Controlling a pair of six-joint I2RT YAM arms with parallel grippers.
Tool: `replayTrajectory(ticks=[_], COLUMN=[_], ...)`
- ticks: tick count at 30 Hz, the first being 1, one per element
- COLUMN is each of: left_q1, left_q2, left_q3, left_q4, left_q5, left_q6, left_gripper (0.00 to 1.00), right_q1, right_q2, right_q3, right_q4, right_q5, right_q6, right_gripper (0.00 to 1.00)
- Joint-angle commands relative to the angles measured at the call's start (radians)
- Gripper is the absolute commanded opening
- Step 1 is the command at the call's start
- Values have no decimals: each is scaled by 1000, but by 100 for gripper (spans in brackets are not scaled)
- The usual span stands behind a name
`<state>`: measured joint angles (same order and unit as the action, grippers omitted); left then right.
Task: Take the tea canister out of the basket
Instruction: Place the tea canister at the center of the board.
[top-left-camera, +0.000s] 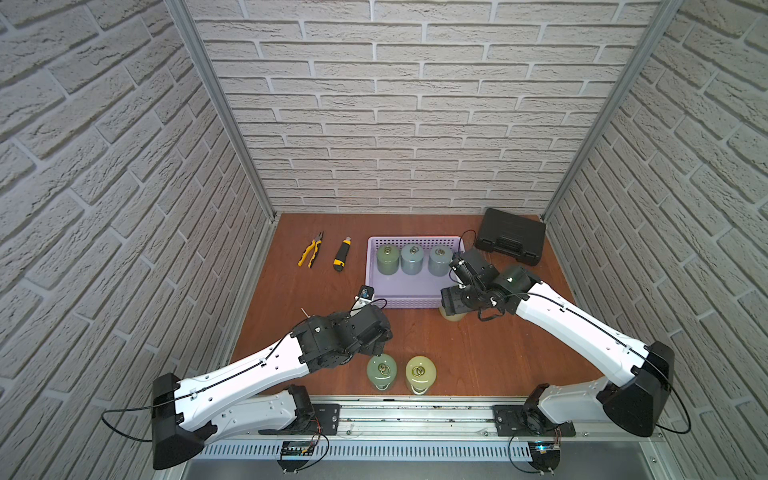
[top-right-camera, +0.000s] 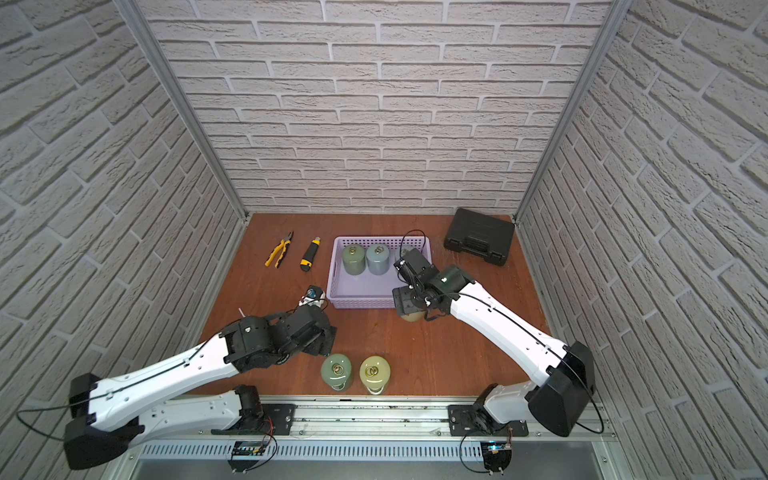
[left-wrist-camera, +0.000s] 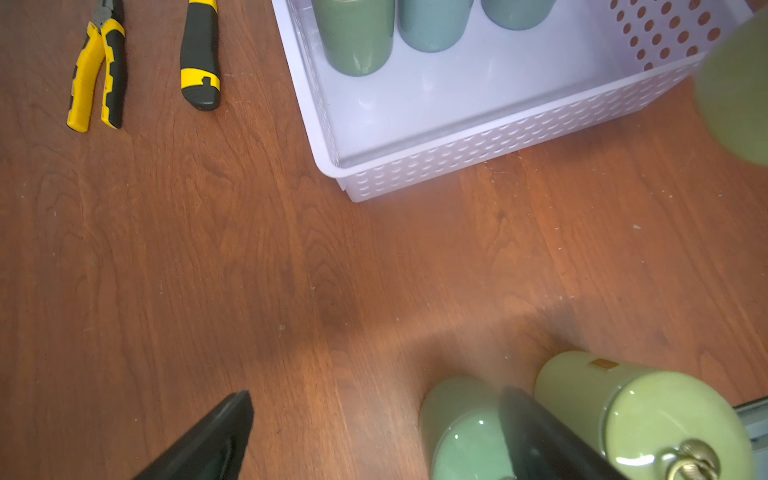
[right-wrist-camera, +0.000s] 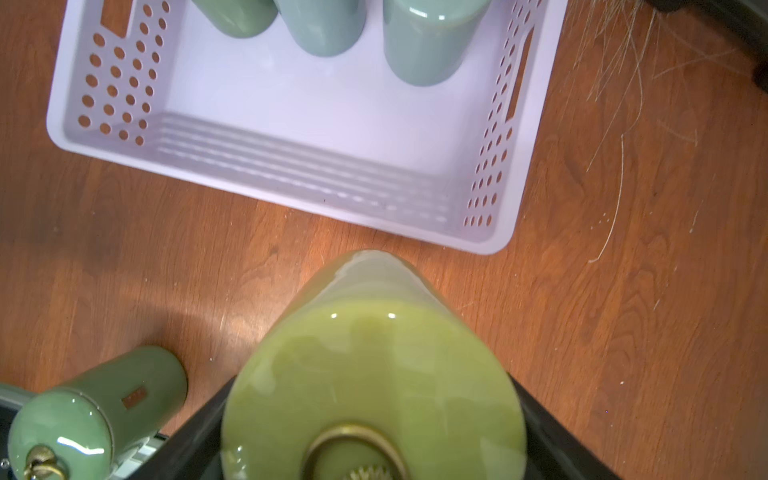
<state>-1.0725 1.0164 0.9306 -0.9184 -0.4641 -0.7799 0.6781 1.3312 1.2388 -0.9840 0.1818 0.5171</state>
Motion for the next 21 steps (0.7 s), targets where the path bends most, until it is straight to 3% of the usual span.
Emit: replayTrajectory(ticks=[1,10,21], left_q1=[7,9,14], left_q2=[11,37,71], left_q3=[28,40,63], left_q4=[34,43,36], left_q5=[-27,-36,-40], left_q6=[32,71,90], left_gripper=[98,98,98], right_q1=[31,117,248], right_q2=[-91,-247,-331], right_q3=[-51,-218,-340], right_q4=[45,38,29], right_q5=[15,42,89], right_q6=[64,171,305], right_gripper=[47,47,46])
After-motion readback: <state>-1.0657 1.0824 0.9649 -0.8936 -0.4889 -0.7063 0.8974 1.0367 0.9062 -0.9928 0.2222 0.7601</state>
